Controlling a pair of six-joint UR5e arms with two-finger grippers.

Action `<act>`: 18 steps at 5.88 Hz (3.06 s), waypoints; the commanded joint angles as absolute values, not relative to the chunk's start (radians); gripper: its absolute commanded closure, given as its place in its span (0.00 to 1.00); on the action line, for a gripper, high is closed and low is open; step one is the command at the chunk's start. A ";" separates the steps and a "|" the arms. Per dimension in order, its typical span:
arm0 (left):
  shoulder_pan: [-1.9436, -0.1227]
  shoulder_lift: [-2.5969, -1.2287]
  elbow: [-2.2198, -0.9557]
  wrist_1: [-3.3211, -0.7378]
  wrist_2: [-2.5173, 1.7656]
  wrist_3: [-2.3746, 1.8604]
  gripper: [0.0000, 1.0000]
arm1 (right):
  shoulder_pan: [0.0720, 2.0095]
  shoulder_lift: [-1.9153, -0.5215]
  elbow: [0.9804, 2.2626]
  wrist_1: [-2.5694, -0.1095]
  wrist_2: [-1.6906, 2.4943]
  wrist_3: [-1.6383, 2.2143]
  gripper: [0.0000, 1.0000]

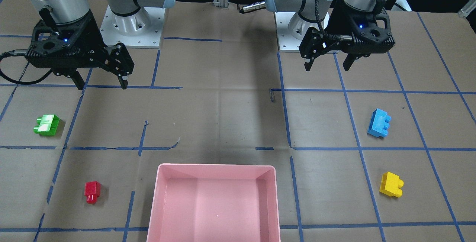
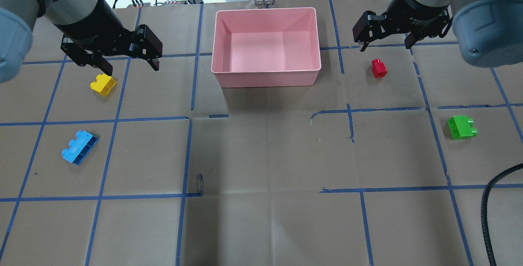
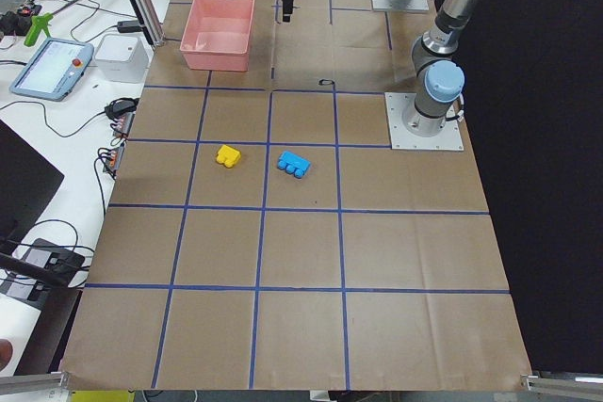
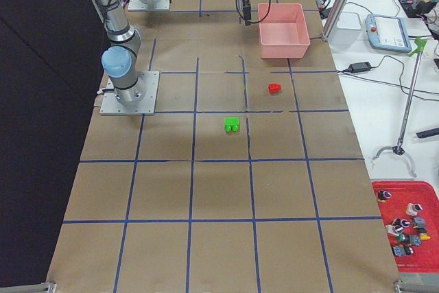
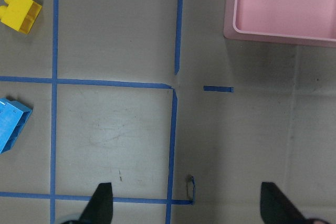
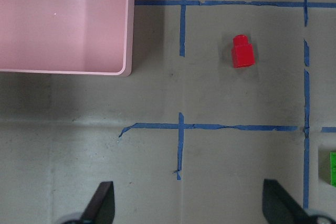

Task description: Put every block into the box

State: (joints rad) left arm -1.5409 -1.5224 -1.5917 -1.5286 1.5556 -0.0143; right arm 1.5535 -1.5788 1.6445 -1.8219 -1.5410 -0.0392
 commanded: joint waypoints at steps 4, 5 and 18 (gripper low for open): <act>-0.968 -1.515 -1.644 -1.568 1.551 0.763 0.01 | 1.383 -1.601 1.680 -1.857 -1.551 -0.364 0.01; -0.860 -1.531 -1.649 -1.565 1.548 0.923 0.01 | 1.200 -1.603 1.699 -1.852 -1.537 -0.535 0.01; -0.936 -1.948 -2.026 -0.787 1.542 1.108 0.01 | 0.847 -1.281 2.163 -2.519 -1.480 -0.709 0.31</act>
